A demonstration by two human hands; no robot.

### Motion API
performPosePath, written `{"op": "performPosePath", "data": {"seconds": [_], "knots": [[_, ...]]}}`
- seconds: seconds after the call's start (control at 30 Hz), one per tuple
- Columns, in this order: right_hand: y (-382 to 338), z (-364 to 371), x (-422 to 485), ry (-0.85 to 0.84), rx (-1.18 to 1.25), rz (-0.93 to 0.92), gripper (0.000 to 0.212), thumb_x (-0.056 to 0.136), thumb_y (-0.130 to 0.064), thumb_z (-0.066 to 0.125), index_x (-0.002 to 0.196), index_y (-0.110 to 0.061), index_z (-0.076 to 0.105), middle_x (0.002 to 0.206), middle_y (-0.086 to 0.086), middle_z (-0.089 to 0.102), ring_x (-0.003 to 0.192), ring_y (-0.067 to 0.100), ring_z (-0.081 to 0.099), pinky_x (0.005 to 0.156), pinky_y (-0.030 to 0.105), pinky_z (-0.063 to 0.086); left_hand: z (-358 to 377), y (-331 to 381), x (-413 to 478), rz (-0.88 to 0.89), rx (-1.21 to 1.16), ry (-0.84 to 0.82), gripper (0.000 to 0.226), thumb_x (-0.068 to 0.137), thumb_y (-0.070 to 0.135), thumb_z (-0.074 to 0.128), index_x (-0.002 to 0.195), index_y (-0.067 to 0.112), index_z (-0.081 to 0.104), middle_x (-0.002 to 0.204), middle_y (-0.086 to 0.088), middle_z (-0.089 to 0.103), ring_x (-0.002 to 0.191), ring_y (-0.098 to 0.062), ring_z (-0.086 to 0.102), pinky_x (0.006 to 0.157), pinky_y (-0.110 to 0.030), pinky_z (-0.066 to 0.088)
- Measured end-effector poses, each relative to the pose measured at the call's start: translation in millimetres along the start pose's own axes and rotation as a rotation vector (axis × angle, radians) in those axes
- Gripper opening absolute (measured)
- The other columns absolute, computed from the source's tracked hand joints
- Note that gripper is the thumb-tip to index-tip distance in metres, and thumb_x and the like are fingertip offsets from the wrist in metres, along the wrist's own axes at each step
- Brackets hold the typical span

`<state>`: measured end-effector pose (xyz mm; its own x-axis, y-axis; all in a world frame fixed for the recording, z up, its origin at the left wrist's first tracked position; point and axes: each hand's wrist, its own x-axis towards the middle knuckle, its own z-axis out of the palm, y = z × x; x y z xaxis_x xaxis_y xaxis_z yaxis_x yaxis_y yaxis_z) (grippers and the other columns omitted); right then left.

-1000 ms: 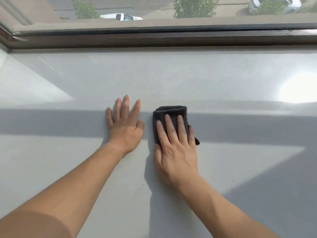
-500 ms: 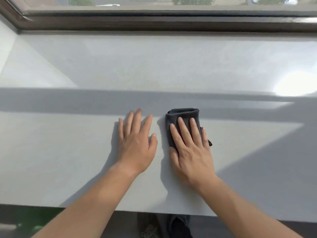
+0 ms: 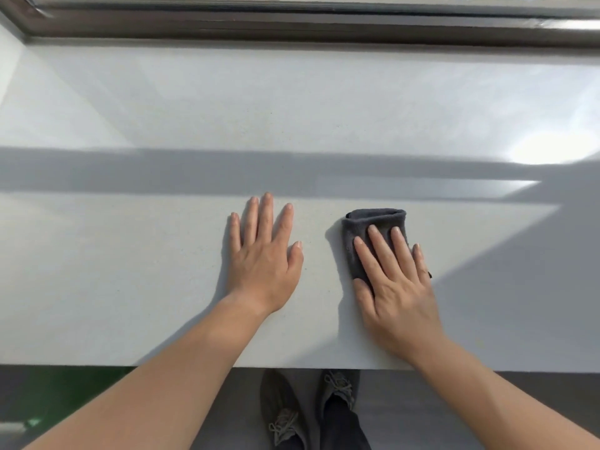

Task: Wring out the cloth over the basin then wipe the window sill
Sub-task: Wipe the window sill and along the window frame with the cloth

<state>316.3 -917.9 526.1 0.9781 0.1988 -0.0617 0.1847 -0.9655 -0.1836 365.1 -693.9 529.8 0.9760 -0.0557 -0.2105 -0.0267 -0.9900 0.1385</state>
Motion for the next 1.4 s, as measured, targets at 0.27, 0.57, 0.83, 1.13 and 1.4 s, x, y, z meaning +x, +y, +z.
{"op": "performPosePath", "data": {"seconds": [0.27,0.57,0.83,1.13,1.4], "knots": [[-68,8,-34,-0.007,0.017,0.151,0.066,0.096,-0.04,0.039,0.158,-0.021,0.027,0.167,0.004,0.017,0.154,0.034,0.007,0.121,0.058,0.014,-3,-2,-1,0.014,-0.099,0.018,0.066,0.095,0.046,0.009,0.158,0.027,0.011,0.167,-0.005,-0.006,0.152,-0.022,-0.015,0.121,-0.051,-0.009],[-8,0,-59,-0.044,0.023,0.438,0.065,0.098,-0.044,0.024,0.16,-0.026,0.013,0.169,-0.001,0.003,0.155,0.025,-0.008,0.123,0.056,0.007,-5,-4,-7,0.045,-0.138,0.006,0.059,0.099,0.046,0.016,0.157,0.034,0.014,0.167,-0.002,-0.009,0.151,-0.018,-0.02,0.12,-0.049,-0.015],[-115,15,-74,-0.094,0.079,0.009,0.066,0.098,-0.041,0.039,0.159,-0.027,0.02,0.168,0.0,0.014,0.155,0.03,0.003,0.122,0.058,0.013,-3,-4,-4,0.044,-0.171,0.017,0.061,0.097,0.049,0.014,0.156,0.035,0.019,0.167,-0.002,-0.004,0.152,-0.017,-0.016,0.12,-0.048,-0.016],[18,-11,-67,-0.071,0.07,0.425,0.067,0.096,-0.041,0.026,0.16,-0.029,0.009,0.169,-0.004,0.0,0.154,0.02,-0.014,0.124,0.052,-0.003,-12,8,-3,-0.029,-0.181,-0.048,0.058,0.1,0.051,0.024,0.154,0.03,0.021,0.167,-0.003,-0.007,0.151,-0.019,-0.02,0.119,-0.053,-0.016],[-16,-10,-74,-0.014,0.069,0.247,0.066,0.085,-0.035,0.048,0.147,-0.01,0.041,0.162,0.014,0.027,0.154,0.034,0.012,0.122,0.056,0.012,-14,59,3,0.057,-0.364,0.075,0.058,0.095,0.047,0.028,0.148,0.025,0.036,0.166,-0.002,0.012,0.153,-0.015,-0.005,0.12,-0.049,-0.016]]}}
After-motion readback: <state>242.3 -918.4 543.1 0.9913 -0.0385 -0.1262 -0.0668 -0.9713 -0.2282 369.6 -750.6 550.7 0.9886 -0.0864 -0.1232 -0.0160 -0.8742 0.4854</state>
